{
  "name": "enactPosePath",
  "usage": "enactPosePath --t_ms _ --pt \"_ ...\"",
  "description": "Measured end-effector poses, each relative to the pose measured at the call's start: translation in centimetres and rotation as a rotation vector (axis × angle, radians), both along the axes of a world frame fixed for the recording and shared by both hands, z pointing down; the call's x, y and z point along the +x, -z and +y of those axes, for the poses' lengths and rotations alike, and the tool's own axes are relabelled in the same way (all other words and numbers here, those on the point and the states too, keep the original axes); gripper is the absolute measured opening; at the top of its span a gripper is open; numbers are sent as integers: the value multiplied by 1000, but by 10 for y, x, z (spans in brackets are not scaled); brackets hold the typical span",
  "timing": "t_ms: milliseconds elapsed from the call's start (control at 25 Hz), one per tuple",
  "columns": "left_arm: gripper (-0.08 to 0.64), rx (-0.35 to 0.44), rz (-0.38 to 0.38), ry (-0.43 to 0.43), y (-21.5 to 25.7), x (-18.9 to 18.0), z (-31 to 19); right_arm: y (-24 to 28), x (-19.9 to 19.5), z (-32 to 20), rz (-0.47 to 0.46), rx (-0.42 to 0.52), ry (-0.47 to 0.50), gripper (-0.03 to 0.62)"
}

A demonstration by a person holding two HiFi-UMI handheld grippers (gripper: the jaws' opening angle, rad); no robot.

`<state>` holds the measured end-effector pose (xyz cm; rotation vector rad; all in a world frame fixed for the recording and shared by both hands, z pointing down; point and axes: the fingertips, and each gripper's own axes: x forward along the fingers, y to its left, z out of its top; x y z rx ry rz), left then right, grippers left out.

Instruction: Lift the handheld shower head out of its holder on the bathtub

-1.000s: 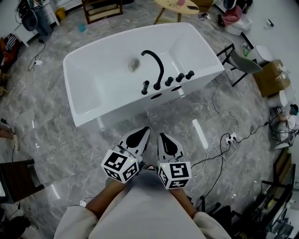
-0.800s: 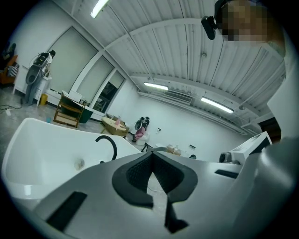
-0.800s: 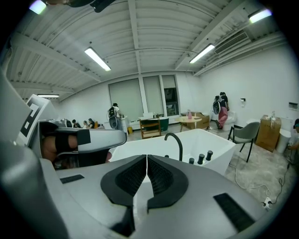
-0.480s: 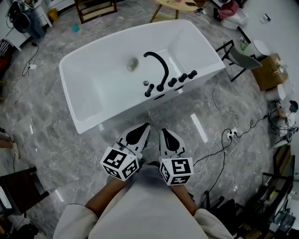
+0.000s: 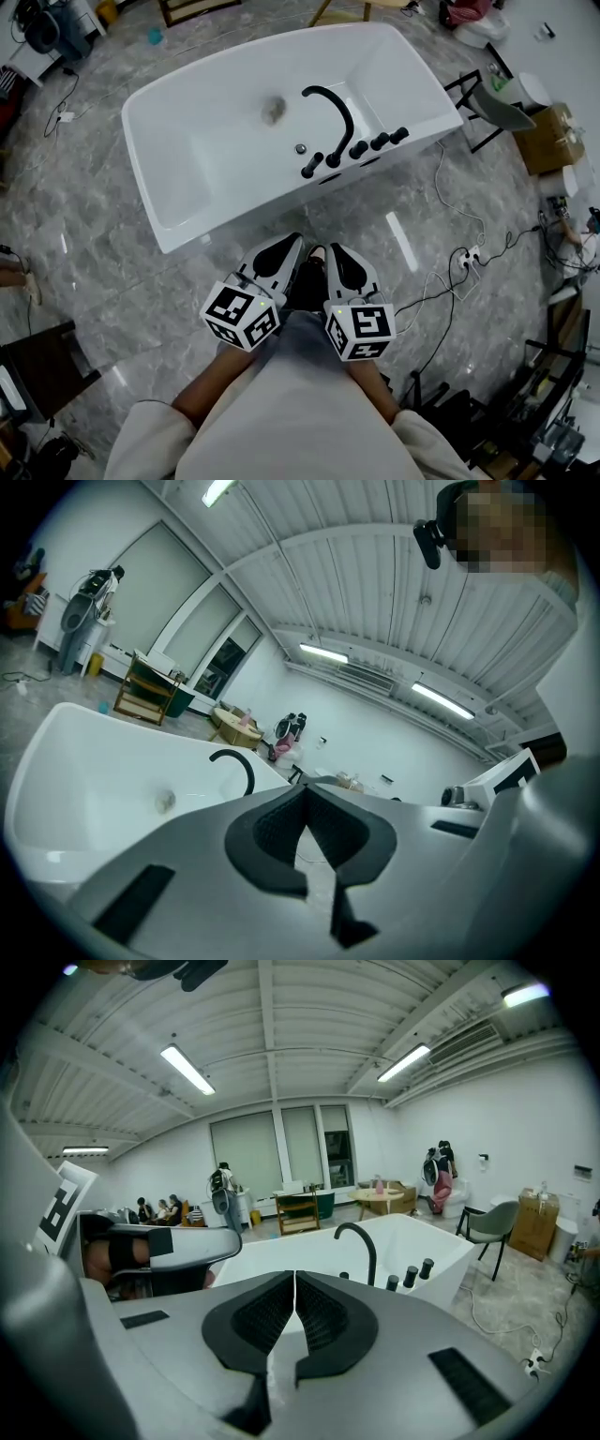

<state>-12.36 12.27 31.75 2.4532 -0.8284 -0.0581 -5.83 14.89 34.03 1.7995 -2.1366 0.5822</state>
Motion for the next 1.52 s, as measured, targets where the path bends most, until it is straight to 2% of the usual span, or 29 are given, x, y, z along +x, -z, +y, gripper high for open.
enactPosePath --t_ms 560,960,1520 --pt "5 -9 -12 -8 -7 8 -40 -1 4 -42 -8 3 18 18" --pt "5 -55 -60 -58 -25 56 -79 -5 48 -88 -31 -6 10 18" --pt "5 -67 -112 -68 -32 116 -139 -6 97 -168 -70 4 97 18"
